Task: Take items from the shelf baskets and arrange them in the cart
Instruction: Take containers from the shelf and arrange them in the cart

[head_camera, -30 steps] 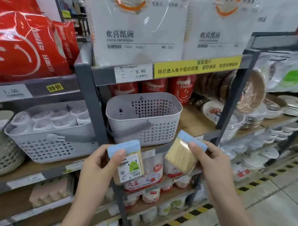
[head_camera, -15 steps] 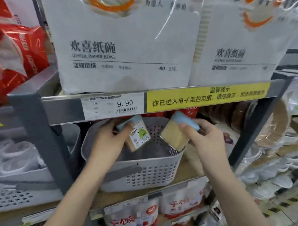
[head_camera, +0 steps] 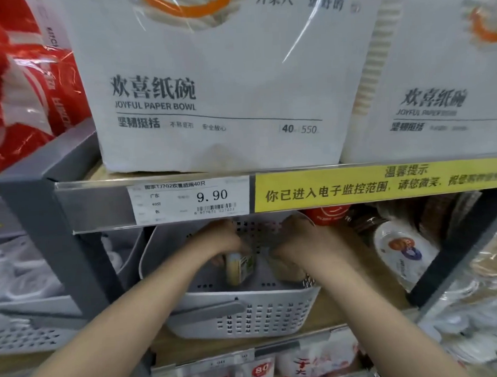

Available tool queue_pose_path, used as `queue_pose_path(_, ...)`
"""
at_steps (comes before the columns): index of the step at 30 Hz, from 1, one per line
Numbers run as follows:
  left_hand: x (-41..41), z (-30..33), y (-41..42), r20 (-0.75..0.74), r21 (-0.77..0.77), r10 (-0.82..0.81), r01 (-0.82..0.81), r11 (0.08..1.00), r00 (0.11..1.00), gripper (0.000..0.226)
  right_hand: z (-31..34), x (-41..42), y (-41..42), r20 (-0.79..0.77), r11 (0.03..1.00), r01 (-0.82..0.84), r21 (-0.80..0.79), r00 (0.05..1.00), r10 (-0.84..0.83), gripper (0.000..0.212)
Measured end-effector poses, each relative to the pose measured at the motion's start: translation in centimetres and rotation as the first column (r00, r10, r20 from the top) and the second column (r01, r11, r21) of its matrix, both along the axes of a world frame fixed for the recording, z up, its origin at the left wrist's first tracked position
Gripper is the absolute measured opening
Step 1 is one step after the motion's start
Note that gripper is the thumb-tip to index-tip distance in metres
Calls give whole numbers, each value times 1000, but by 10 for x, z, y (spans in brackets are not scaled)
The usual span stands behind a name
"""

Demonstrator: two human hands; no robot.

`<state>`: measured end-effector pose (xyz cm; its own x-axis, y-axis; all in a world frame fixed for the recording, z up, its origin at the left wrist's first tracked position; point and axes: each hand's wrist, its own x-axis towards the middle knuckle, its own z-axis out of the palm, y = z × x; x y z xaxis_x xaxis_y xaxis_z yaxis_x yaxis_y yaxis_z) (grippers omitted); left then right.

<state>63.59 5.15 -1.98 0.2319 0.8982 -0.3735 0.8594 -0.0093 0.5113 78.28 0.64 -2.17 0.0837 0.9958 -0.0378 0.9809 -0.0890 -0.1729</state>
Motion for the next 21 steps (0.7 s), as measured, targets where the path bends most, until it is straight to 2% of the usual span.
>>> queue_pose_path(4,17,5,8,-156,-180,-30,1,984,987,42,-6,-5,25,56,990,-2,-141,998,9,52)
queue_pose_path(7,23,5,14,-221,-218,-47,-3,976,974,46,-11,-5,32,96,985,-6,-170,995,22,46)
queue_pose_path(9,23,0,17,-215,-209,-40,-6,978,976,44,-17,-3,35,68,982,-21,-186,997,34,40)
queue_pose_path(13,23,-9,19,-174,-186,-34,1,983,984,42,-22,-1,37,61,972,-11,-234,998,25,45)
queue_pose_path(19,24,-26,27,-172,-251,-71,26,968,983,44,-18,-1,40,30,948,-17,-319,999,28,50)
queue_pose_path(21,25,-30,31,-187,-287,-87,30,957,978,46,-20,-2,39,-7,927,13,-375,1000,-17,41)
